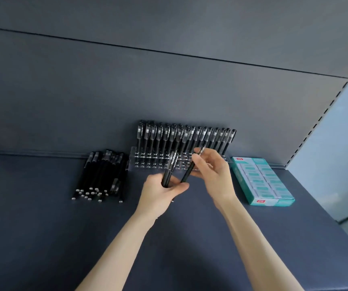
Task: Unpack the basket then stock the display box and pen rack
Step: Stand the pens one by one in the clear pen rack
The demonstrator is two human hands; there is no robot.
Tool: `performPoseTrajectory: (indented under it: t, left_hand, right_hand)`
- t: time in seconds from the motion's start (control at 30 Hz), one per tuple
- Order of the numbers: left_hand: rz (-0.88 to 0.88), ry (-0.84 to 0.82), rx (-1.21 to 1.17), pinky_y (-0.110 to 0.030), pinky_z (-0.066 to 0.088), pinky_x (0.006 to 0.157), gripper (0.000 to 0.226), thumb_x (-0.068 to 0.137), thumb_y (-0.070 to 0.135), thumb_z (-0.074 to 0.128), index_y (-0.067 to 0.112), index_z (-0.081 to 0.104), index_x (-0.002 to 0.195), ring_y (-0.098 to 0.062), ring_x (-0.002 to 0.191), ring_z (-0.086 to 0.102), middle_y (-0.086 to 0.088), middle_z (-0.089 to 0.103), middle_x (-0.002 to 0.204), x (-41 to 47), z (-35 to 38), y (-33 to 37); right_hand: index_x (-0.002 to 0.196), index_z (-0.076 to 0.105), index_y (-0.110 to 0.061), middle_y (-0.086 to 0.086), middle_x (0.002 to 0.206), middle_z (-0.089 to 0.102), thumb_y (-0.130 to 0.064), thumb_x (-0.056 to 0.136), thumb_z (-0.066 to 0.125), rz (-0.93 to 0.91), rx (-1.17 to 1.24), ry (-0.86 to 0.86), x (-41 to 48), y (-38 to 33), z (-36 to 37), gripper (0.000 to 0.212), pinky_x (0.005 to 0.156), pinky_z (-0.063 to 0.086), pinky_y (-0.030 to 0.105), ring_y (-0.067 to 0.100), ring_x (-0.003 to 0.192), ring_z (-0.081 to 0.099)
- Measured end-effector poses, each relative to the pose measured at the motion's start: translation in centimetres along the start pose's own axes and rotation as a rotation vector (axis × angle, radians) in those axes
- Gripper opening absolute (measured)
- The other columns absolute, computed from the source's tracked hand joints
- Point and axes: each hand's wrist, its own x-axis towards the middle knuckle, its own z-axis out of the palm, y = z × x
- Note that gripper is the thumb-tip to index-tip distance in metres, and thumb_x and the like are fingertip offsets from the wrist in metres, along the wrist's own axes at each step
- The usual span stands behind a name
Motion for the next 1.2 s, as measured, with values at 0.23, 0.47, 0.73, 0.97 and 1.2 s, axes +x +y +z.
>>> performPoseTrajectory:
  t: [0.23, 0.47, 0.73, 0.97, 1.2]
  left_hand:
    - [-0.013, 0.096, -0.080, -0.023, 0.029, 0.046, 0.037, 0.095, 0.030, 0.053, -0.007, 0.055, 0.097, -0.010, 0.047, 0.031, 0.007, 0.037, 0.054, 0.6, 3.4, 0.1]
    - [0.119, 0.108, -0.043, -0.021, 0.035, 0.054, 0.024, 0.098, 0.036, 0.046, 0.019, 0.062, 0.102, -0.008, 0.056, 0.034, 0.012, 0.036, 0.057, 3.1, 2.9, 0.1]
    - [0.081, 0.094, -0.099, -0.024, 0.029, 0.048, 0.025, 0.097, 0.031, 0.050, 0.008, 0.057, 0.099, -0.009, 0.052, 0.029, 0.008, 0.030, 0.058, 3.2, 3.3, -2.6]
    - [0.084, 0.119, -0.137, -0.018, 0.024, 0.042, 0.038, 0.097, 0.036, 0.049, -0.002, 0.051, 0.099, -0.010, 0.049, 0.023, 0.006, 0.024, 0.057, 3.4, 3.2, -3.0]
    - [0.084, 0.116, -0.138, -0.017, 0.024, 0.041, 0.039, 0.097, 0.037, 0.049, -0.002, 0.050, 0.098, -0.010, 0.049, 0.023, 0.005, 0.024, 0.057, 3.5, 3.2, -3.1]
  right_hand:
    - [0.112, 0.054, -0.024, -0.008, 0.075, 0.059, -0.009, 0.088, 0.062, -0.174, -0.214, 0.154, 2.6, -0.5, -3.9, 0.029, 0.078, 0.055, 0.047, 0.023, 0.072, 0.065]
    - [0.110, 0.053, -0.030, -0.003, 0.082, 0.064, -0.011, 0.089, 0.060, -0.315, -0.272, 0.197, 6.7, -0.6, -3.2, 0.029, 0.076, 0.054, 0.036, 0.021, 0.072, 0.065]
    - [0.116, 0.053, -0.022, -0.014, 0.078, 0.059, -0.010, 0.090, 0.059, -0.386, -0.341, 0.141, 9.3, 1.2, -1.8, 0.030, 0.064, 0.040, 0.007, 0.003, 0.064, 0.056]
    - [0.113, 0.062, -0.012, -0.006, 0.082, 0.059, -0.007, 0.087, 0.063, -0.484, -0.538, 0.099, 9.6, 2.3, -1.2, 0.026, 0.069, 0.047, 0.022, 0.007, 0.066, 0.054]
    - [0.110, 0.060, -0.013, -0.006, 0.080, 0.060, -0.012, 0.087, 0.063, -0.396, -0.646, 0.067, 9.7, 3.0, -1.2, 0.023, 0.074, 0.053, 0.039, 0.018, 0.070, 0.059]
